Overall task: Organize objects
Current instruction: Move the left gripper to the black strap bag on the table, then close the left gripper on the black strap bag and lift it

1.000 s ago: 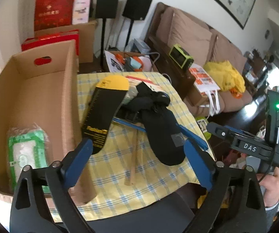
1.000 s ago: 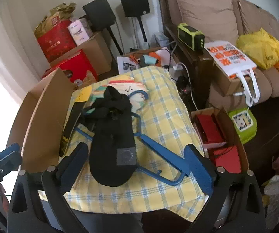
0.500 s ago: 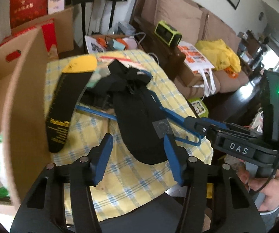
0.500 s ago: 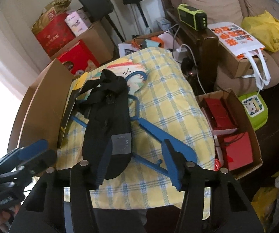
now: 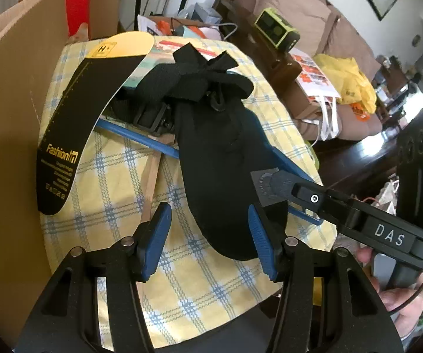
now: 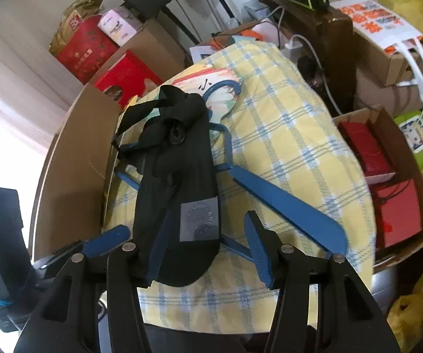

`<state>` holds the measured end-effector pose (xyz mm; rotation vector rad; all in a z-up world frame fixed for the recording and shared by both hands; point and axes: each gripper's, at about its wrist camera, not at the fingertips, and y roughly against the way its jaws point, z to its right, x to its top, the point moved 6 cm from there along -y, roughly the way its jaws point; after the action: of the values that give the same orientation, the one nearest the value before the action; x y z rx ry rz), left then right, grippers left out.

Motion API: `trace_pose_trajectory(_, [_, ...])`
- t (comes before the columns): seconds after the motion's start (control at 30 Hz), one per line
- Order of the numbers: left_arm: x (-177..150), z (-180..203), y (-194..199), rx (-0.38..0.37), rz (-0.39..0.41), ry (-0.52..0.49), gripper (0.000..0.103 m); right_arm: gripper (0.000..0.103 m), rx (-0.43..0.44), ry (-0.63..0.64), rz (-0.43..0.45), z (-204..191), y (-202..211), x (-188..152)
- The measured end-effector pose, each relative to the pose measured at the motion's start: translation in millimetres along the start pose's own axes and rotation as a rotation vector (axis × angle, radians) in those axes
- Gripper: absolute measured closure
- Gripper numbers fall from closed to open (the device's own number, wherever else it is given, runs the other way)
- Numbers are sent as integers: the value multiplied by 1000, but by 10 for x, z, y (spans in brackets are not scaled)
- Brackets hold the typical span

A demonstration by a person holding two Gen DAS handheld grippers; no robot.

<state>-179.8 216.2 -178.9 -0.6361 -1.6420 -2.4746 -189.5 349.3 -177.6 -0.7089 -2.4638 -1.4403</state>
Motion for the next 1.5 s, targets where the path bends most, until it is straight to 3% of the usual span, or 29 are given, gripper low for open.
trace_pose_trajectory(0.27, [3, 7, -173, -30, -38, 9, 65, 60, 69, -41, -24, 21, -138, -11])
trace_pose_trajectory(0.47, [12, 46, -125, -38, -22, 1, 65, 63, 74, -27, -11, -21, -116, -34])
trace_pose_trajectory(0.7, [40, 154, 137, -71, 39, -14, 65, 65, 74, -2, 31, -129, 56, -27])
trace_pose_trajectory(0.8, [82, 210, 353, -119, 80, -4, 66, 68, 87, 0, 56, -193, 196, -1])
trace_pose_trajectory(1.23, [50, 316, 755, -199, 133, -20, 67, 71, 113, 22, 119, -405, 620, -122])
trace_pose_trajectory(1.5, [-88, 207, 487, -181, 62, 3, 68, 70, 83, 43, 68, -372, 473, -210])
